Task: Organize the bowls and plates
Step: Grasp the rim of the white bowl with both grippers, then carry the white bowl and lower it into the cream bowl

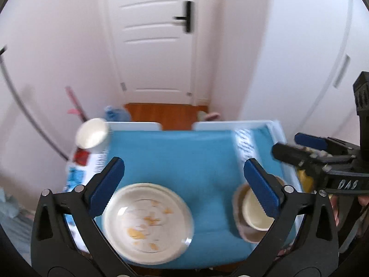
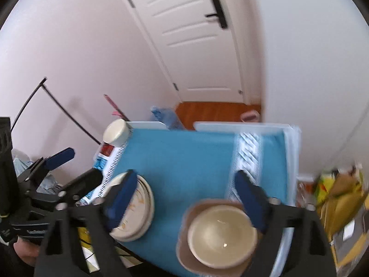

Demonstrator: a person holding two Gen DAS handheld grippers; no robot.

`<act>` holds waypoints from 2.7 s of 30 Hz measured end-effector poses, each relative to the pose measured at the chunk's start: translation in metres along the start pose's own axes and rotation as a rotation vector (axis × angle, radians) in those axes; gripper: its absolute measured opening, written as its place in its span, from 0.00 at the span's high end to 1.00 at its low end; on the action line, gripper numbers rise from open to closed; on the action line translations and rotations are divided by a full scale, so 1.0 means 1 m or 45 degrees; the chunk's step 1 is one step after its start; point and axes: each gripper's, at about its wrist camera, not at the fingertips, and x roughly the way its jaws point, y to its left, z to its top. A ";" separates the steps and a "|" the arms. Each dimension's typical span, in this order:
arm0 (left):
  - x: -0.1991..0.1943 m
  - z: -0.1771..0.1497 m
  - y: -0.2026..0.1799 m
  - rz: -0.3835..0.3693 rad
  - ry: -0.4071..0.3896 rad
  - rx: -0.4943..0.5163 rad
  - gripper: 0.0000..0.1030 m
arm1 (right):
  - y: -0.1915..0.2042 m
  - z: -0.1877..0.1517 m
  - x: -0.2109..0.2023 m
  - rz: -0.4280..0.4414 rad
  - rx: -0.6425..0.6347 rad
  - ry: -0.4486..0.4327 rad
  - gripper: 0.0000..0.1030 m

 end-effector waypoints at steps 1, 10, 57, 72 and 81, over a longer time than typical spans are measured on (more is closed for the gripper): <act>-0.001 0.002 0.013 0.012 -0.007 -0.038 0.00 | 0.008 0.007 0.003 0.034 -0.023 -0.032 0.15; 0.013 0.012 0.169 0.041 -0.032 -0.464 0.00 | 0.099 0.091 0.065 0.124 -0.258 -0.051 0.01; 0.287 -0.012 0.331 -0.046 0.435 -0.691 0.79 | 0.177 0.087 0.424 0.192 -0.166 0.595 0.86; 0.211 0.014 0.281 -0.083 0.288 -0.545 0.79 | 0.171 0.094 0.328 0.152 -0.123 0.365 0.86; 0.126 0.013 0.193 -0.106 0.175 -0.453 0.79 | 0.138 0.073 0.212 0.151 -0.099 0.200 0.86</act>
